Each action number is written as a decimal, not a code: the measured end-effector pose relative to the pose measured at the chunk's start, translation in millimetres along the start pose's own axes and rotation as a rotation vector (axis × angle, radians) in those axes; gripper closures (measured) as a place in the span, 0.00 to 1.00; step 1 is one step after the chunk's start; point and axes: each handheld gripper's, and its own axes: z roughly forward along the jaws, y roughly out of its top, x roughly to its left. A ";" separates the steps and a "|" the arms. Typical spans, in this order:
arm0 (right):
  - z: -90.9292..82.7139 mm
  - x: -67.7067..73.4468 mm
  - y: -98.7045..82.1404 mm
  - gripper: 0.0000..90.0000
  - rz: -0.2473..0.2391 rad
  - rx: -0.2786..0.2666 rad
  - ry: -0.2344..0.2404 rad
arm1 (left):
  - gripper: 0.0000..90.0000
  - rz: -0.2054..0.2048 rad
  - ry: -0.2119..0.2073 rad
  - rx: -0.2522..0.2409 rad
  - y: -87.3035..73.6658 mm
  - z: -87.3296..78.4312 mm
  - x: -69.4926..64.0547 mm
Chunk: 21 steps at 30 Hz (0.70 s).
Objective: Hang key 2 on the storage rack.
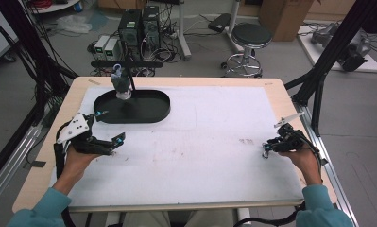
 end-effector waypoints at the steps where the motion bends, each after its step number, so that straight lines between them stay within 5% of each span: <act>1: 0.3 -0.1 -0.2 0.78 -0.002 0.003 -0.001 | 0.02 -0.001 0.000 0.000 0.0 -0.1 0.0; 21: 3.4 -0.5 -1.0 0.91 -0.006 0.013 0.000 | 0.02 -0.003 -0.009 0.001 0.1 0.9 -1.1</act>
